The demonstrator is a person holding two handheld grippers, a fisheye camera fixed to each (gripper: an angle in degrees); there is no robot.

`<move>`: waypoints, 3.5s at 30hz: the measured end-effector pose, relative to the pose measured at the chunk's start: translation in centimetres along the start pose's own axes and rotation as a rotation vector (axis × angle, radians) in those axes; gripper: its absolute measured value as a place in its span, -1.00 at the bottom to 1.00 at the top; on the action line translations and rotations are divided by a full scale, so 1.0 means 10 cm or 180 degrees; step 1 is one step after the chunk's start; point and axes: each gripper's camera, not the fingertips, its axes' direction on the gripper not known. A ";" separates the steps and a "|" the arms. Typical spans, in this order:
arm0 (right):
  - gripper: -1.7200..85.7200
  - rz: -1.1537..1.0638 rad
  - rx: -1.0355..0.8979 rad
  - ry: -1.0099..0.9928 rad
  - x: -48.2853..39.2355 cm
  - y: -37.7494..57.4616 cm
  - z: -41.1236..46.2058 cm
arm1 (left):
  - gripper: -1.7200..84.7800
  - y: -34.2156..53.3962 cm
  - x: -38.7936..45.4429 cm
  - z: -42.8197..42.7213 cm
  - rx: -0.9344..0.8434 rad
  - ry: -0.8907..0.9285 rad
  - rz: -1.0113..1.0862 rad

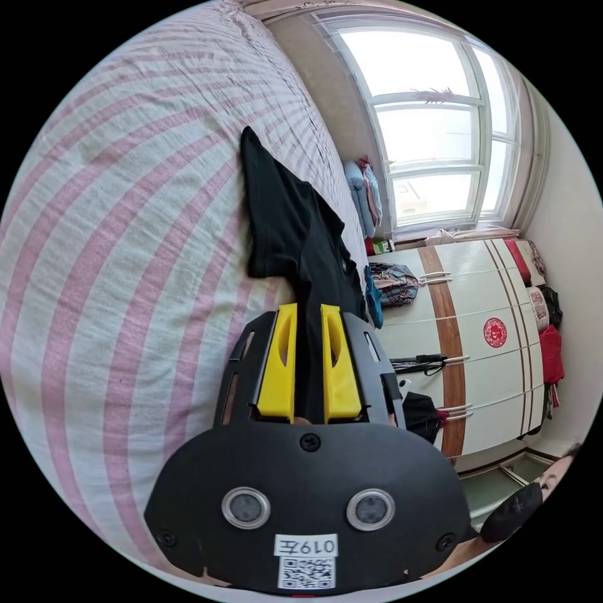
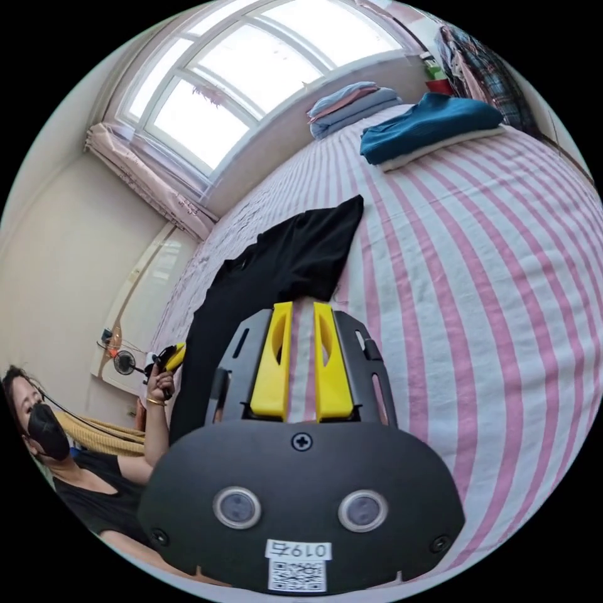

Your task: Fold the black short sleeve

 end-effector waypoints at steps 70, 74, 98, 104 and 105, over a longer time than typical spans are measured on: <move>-0.97 -0.0226 -0.0313 -0.0520 2.10 -2.31 0.50 | -0.94 3.83 6.10 7.14 -0.1516 -0.0898 0.4512; -0.97 -0.0224 -0.0403 -0.0473 2.09 -2.35 0.49 | -0.94 3.71 6.16 7.30 -0.1659 -0.0793 0.4382; -0.97 -0.0200 -0.0447 -0.0361 2.04 -2.56 0.48 | -0.92 3.90 6.67 7.56 -0.1183 -0.1241 0.5279; -0.96 -0.0178 -0.0424 -0.0382 2.06 -2.60 0.43 | -0.77 3.84 6.69 7.73 -0.1592 -0.1149 0.5203; -0.96 -0.0175 -0.0422 -0.0400 2.06 -2.60 0.42 | -0.74 3.84 6.70 7.74 -0.1645 -0.1172 0.5193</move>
